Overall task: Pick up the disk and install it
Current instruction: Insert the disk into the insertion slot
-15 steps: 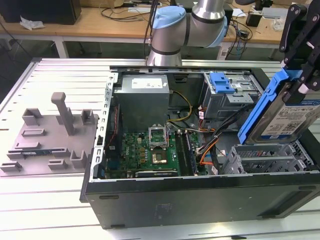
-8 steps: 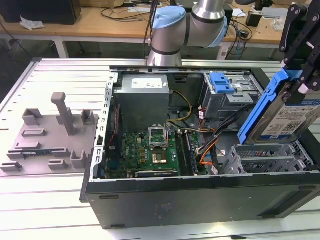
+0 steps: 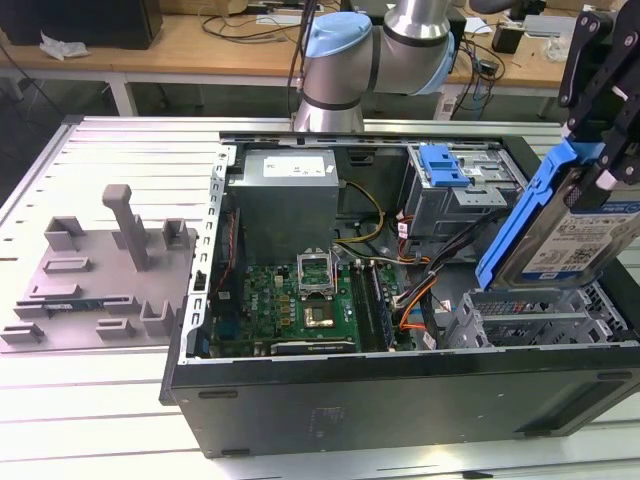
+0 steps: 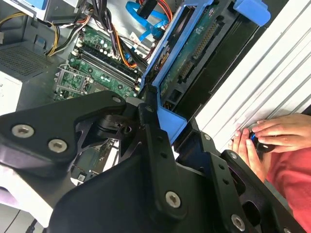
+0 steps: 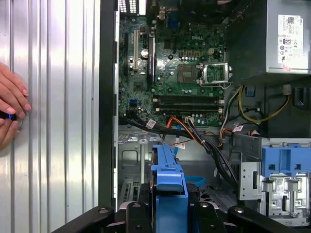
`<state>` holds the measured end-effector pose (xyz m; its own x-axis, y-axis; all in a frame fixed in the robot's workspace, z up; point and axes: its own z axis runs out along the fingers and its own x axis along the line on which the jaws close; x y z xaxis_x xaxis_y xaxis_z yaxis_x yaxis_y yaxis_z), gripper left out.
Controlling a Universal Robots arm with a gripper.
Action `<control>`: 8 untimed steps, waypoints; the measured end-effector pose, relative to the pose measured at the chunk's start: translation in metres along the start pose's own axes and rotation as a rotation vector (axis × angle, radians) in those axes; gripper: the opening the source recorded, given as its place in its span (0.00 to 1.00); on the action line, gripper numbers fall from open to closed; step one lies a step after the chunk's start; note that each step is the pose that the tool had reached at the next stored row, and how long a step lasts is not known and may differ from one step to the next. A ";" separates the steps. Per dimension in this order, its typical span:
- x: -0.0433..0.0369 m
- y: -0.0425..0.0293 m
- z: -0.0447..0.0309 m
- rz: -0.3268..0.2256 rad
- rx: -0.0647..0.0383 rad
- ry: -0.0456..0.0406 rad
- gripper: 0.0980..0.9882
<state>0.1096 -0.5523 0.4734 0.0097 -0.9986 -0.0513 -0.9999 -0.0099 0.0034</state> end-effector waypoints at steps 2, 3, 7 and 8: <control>0.0001 -0.0002 0.0007 0.000 0.000 0.0014 0.30; 0.0000 -0.0003 0.0011 0.000 0.000 0.0022 0.30; 0.0001 -0.0010 0.0030 0.000 0.000 0.0037 0.30; 0.0002 -0.0014 0.0036 0.000 0.000 0.0043 0.30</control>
<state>0.1109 -0.5523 0.4698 0.0097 -0.9988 -0.0470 -0.9999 -0.0099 0.0035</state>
